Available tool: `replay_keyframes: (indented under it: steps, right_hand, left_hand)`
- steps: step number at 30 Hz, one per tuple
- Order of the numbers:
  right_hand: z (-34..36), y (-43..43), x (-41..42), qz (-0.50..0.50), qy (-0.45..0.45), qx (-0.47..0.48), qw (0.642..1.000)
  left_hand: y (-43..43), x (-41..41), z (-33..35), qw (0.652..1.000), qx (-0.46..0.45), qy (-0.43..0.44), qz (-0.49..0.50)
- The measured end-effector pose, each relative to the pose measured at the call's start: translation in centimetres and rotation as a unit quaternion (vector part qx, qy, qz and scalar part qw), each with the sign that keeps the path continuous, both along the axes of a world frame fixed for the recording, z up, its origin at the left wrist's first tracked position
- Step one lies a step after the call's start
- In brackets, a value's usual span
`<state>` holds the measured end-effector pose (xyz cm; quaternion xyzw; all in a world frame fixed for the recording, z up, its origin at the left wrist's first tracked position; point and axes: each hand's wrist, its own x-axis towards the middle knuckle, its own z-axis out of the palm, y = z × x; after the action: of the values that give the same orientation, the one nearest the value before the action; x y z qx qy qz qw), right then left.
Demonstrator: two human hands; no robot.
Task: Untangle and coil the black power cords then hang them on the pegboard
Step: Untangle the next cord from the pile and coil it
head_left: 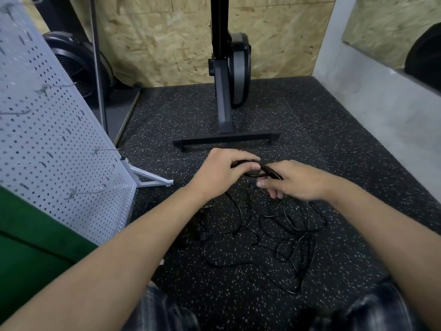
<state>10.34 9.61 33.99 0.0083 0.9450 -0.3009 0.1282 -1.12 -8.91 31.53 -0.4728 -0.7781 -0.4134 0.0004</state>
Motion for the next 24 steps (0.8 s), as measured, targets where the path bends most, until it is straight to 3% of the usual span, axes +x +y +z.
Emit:
replay_keyframes:
  steps: [6, 13, 19, 24]
  right_hand:
    - [-0.2, -0.3, 0.3, -0.021, 0.039, -0.062, 0.997]
    - [-0.8, -0.2, 0.0, -0.063, -0.061, -0.13, 0.988]
    - [-0.4, -0.9, -0.1, -0.078, -0.06, -0.162, 0.982]
    - [-0.7, -0.8, -0.1, -0.115, -0.109, -0.267, 0.951]
  left_hand:
    - [0.0, 0.1, 0.1, 0.999, -0.026, -0.02, -0.014]
    - [0.8, 0.6, -0.4, 0.997, -0.058, -0.036, -0.038]
    - [0.9, 0.5, -0.3, 0.998, -0.04, -0.047, -0.016]
    - [0.6, 0.5, -0.6, 0.997, -0.049, -0.058, -0.014]
